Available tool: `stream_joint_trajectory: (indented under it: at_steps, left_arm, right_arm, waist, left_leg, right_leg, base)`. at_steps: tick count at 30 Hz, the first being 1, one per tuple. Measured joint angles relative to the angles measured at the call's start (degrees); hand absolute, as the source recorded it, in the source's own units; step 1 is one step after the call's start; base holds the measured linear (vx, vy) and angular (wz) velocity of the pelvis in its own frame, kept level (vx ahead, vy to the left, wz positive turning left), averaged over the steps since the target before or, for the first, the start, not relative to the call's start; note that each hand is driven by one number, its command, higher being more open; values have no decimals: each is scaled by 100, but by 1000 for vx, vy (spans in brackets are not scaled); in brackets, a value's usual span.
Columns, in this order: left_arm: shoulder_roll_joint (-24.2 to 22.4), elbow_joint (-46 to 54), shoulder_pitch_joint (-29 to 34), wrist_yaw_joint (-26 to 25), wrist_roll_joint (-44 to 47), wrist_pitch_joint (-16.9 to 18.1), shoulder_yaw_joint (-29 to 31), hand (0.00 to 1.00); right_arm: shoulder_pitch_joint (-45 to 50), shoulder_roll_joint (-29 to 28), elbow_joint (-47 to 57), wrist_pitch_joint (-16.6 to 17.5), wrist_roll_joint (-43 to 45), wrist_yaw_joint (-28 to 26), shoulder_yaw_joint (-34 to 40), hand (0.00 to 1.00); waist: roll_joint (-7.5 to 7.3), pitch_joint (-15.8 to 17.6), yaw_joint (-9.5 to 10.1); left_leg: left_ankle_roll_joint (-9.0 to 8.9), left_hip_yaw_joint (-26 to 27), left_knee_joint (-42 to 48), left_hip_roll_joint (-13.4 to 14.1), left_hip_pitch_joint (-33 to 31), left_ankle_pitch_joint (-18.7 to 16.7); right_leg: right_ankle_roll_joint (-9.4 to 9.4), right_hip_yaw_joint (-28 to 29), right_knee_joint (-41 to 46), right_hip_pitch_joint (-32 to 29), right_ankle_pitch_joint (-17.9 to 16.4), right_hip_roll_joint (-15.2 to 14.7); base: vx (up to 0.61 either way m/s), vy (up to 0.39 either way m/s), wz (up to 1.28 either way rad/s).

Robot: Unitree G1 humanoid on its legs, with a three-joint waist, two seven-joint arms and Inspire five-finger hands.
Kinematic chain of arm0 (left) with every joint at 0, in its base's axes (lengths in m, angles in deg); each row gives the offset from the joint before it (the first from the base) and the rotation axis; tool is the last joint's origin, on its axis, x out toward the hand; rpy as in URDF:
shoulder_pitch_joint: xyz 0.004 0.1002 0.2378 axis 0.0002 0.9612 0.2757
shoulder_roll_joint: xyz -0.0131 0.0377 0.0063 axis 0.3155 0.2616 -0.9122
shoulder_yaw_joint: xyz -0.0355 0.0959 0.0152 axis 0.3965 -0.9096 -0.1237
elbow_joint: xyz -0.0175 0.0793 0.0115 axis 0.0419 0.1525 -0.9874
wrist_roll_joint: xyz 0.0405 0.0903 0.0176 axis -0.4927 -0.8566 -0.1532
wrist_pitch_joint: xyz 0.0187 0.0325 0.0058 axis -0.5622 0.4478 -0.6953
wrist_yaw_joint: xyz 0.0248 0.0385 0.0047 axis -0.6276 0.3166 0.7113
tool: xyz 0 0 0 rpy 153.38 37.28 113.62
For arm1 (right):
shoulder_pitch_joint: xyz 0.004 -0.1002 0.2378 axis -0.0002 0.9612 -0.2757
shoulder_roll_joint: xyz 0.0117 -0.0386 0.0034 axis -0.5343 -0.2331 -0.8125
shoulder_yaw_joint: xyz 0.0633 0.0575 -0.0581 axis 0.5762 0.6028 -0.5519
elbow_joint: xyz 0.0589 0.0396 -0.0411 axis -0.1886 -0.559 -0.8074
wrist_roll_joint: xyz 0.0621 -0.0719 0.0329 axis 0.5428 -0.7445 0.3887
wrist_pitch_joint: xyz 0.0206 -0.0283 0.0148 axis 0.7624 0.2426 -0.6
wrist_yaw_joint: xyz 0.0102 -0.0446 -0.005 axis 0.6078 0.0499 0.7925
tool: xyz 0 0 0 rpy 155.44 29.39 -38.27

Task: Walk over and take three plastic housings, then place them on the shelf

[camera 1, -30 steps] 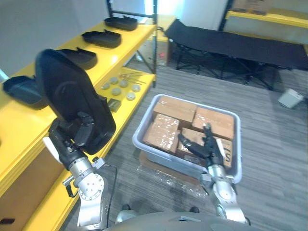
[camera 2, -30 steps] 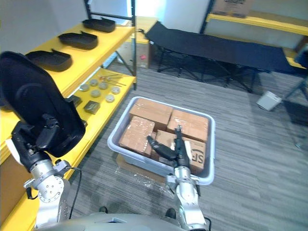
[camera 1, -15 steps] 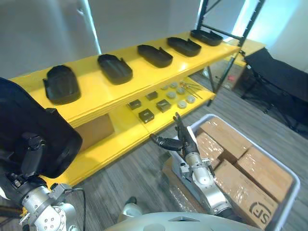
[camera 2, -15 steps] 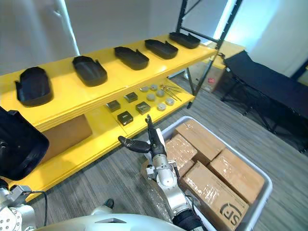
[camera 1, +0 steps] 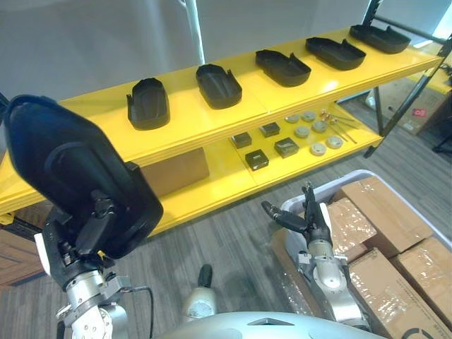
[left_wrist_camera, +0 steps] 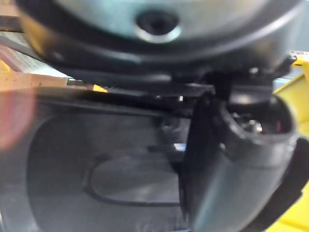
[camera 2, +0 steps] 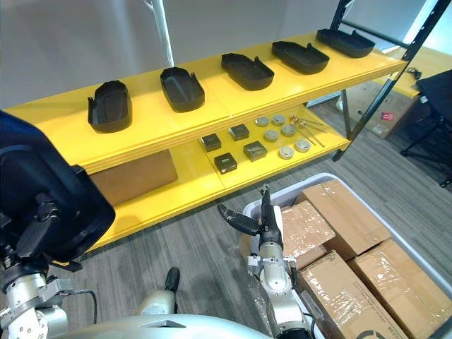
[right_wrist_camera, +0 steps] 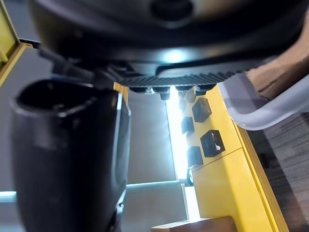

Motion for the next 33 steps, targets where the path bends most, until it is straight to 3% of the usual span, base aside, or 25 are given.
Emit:
stream_joint_trajectory:
  at_steps: [1, 3, 4, 5, 7, 8, 9, 10, 11, 12, 13, 14, 15, 16, 17, 20, 23, 27, 28, 29, 30, 33]
  left_arm:
    - [7, 38, -19, -3, 28, 1, 56, 0]
    - [14, 170, -204, 85, 1, 2, 27, 0]
    - [18, 169, -288, 108, -1, 1, 7, 0]
    - [33, 161, -464, 124, -3, -2, -74, 0]
    - [103, 162, -685, 109, -1, 0, -135, 0]
    - [230, 163, -772, 68, -6, 0, -137, 0]
    - [402, 163, -855, -59, -51, 2, -144, 0]
    - [479, 158, -934, -132, -89, 2, -148, 0]
    - [559, 129, -1129, -270, -204, 2, -147, 0]
    - [574, 113, -1274, -320, -214, 7, -157, 0]
    - [575, 103, -1331, -347, -217, 18, -179, 0]
    - [568, 41, -1434, -392, -217, 68, -284, 0]
    - [565, 20, -1476, -407, -217, 73, -370, 0]
    - [583, -16, -1549, -421, -224, 73, -515, 0]
    - [520, -87, -1537, -435, -228, 73, -760, 0]
    - [500, -62, -1378, -461, -258, 78, -896, 0]
    - [497, -43, -1312, -507, -257, 78, -906, 0]
    - [497, -40, -1301, -707, -291, 78, -927, 0]
    - [491, -40, -1302, -725, -326, 78, -939, 0]
    - [491, -40, -1315, -724, -419, 78, -983, 0]
    - [492, -41, -1331, -683, -417, 78, -1124, 0]
    - [479, -41, -1340, -536, -418, 78, -1402, 0]
  right_arm:
    - [-2, -85, 13, 0, -2, 14, -40, 100]
    - [-72, -181, 137, 0, -3, 143, -121, 100]
    - [-121, -176, 138, -1, -8, 202, -127, 100]
    - [-229, -167, 139, -1, -17, 315, -126, 100]
    - [-416, -170, 139, 2, -11, 454, -116, 100]
    - [-498, -177, 139, 22, -11, 507, -119, 100]
    - [-516, -243, 141, 107, -13, 511, -123, 100]
    - [-536, -278, 168, 140, -13, 507, -128, 100]
    - [-561, -296, 291, 199, -12, 479, -123, 100]
    - [-557, -294, 466, 264, 0, 447, -113, 100]
    - [-554, -293, 557, 284, 33, 409, -102, 100]
    - [-551, -289, 734, 348, 108, 355, -69, 100]
    - [-548, -289, 828, 396, 183, 329, -47, 100]
    - [-532, -292, 963, 519, 253, 309, 11, 100]
    - [-529, -241, 979, 566, 271, 295, 105, 100]
    - [-553, -131, 976, 576, 260, 300, 104, 100]
    - [-661, -124, 974, 651, 139, 347, 94, 100]
    - [-890, -128, 980, 870, 115, 416, 81, 100]
    - [-889, -128, 981, 907, 115, 418, 91, 100]
    - [-862, -137, 996, 936, 116, 437, 142, 100]
    - [-758, -134, 1075, 953, 114, 497, 243, 100]
    - [-643, -106, 1085, 999, 108, 558, 652, 100]
  waist:
    - [-106, -10, -3]
    - [-355, 66, -11]
    - [-401, 79, -14]
    - [-433, 93, -24]
    - [-415, 135, -36]
    - [-411, 191, -65]
    - [-340, 237, -122]
    - [-344, 240, -198]
    - [-289, 273, -319]
    - [-251, 295, -400]
    - [-249, 297, -422]
    - [-254, 294, -485]
    - [-269, 291, -524]
    - [-376, 305, -591]
    - [-335, 304, -651]
    - [-154, 309, -486]
    - [-167, 312, -371]
    - [-195, 302, -363]
    - [-195, 302, -379]
    - [-208, 304, -437]
    - [-205, 297, -594]
    - [-87, 254, -658]
  left_leg:
    - [-136, 17, 32, -79, 7, -17]
    - [-167, -7, 75, -338, 4, -51]
    - [-160, -26, 75, -392, 1, -55]
    - [-107, -72, 77, -470, 7, -89]
    - [-3, -111, 73, -515, 128, -179]
    - [118, -117, 71, -549, 307, -330]
    - [204, -187, 69, -542, 417, -415]
    - [255, -327, 53, -483, 438, -429]
    - [274, -529, 13, -384, 451, -420]
    - [278, -688, -26, -311, 459, -414]
    - [279, -747, -51, -298, 461, -410]
    - [260, -919, -76, -318, 416, -398]
    - [241, -1016, -77, -376, 356, -393]
    - [183, -1216, -74, -608, 280, -373]
    - [150, -1375, -98, -695, 295, -354]
    - [73, -1404, -146, -604, 266, -301]
    - [-5, -1347, -158, -562, 286, -315]
    - [-16, -1297, -129, -635, 246, -330]
    - [85, -1208, -109, -657, 204, -332]
    - [557, -642, -12, -603, 89, -557]
    - [759, 116, 114, -472, -21, -692]
    - [714, 941, 94, -271, -77, -740]
  right_leg:
    - [49, 1, 6, 27, 29, -87]
    - [113, 48, 189, 38, 94, -362]
    - [92, 93, 347, -2, 110, -451]
    - [-29, 199, 799, -140, 190, -634]
    - [-480, 548, 1793, -536, 487, -936]
    - [-949, 976, 2493, -818, 886, -1100]
    - [-778, 1593, 2940, -1065, 910, -1025]
    - [-655, 1848, 3065, -1171, 525, -846]
    - [-634, 2164, 3072, -1384, -181, -373]
    - [-680, 2422, 2665, -1531, -507, 154]
    - [-711, 2579, 2308, -1549, -573, 408]
    - [-753, 2956, 1428, -1608, -596, 848]
    - [-759, 3164, 1006, -1629, -562, 1013]
    - [-785, 3626, 483, -1625, -219, 1149]
    - [-837, 3586, 454, -1560, -44, 1172]
    - [-903, 3370, 247, -1402, 40, 1252]
    - [-904, 3356, 232, -1354, 50, 1297]
    - [-909, 3223, 136, -1252, 43, 1246]
    - [-918, 3144, 127, -1219, 37, 1209]
    - [-924, 2853, 101, -1137, 34, 1149]
    - [-918, 2470, 62, -998, 40, 1077]
    - [-918, 1871, 82, -806, 35, 950]
  base:
    - [133, 45, -7]
    - [145, 87, 23]
    - [128, 109, 39]
    - [116, 150, 34]
    - [98, 146, 19]
    - [124, 123, 13]
    - [135, 89, 25]
    - [126, -4, 55]
    - [98, -45, 72]
    - [80, -45, 69]
    - [70, -55, 70]
    - [50, -85, 62]
    - [33, -139, 103]
    - [47, -171, 123]
    - [37, -137, 105]
    - [134, -64, 33]
    - [144, -31, 12]
    - [63, 13, 12]
    - [13, 25, 56]
    - [1, 7, 117]
    - [-2, -1, 142]
    - [6, 100, 139]
